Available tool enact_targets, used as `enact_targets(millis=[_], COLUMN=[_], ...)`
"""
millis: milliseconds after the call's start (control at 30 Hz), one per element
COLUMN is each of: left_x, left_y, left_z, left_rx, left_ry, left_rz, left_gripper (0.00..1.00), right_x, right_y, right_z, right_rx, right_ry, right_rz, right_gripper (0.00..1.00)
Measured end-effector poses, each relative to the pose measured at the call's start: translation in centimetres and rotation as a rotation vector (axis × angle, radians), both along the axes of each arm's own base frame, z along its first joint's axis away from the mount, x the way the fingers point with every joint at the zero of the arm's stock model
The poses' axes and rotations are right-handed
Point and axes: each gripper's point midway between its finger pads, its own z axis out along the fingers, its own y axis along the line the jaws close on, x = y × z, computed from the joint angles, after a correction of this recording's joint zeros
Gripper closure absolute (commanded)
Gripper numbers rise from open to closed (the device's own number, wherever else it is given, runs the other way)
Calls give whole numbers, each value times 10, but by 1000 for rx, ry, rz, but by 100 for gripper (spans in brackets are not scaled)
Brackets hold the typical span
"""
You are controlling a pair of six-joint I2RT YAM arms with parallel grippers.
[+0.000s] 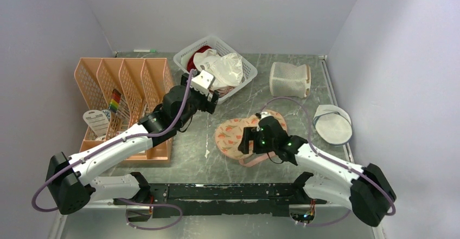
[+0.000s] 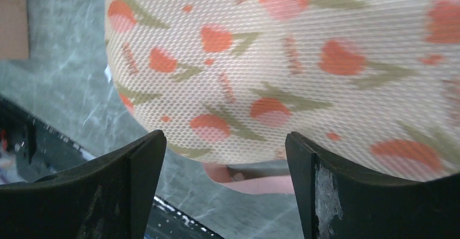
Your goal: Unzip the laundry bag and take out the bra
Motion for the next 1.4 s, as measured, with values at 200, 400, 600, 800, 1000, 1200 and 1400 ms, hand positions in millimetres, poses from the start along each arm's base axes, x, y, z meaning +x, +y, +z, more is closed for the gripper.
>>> enact_targets(millis=[200,400,600,800,1000,1200,1400], left_x=[-1,0,-1,-2,-4,-4,-5], left_y=[-2,-4,-5,-6,-7,-7,-8], left_z=[-2,-3,-4,-4,-3,-3,-3], left_rx=[4,11,15,15,13,16,16], left_ry=[3,10,13,12,10,8,9], left_rz=[-5,-6,-11,-15,-18,-20,-23], left_gripper=[6,6,6,6,6,6,6], right_x=[16,31,55,65,41,16,5], right_y=[-32,-38,-12,45,71,54,26], right_z=[17,32,45,30,-17,-17,-14], right_rx=[-57,-99,-62,68,93,118,60], right_ry=[-90,-136,-161,-101,29,18,5], right_rz=[-163,-212,-185,-20,175,194,119], right_gripper=[18,19,23,38,39,41,41])
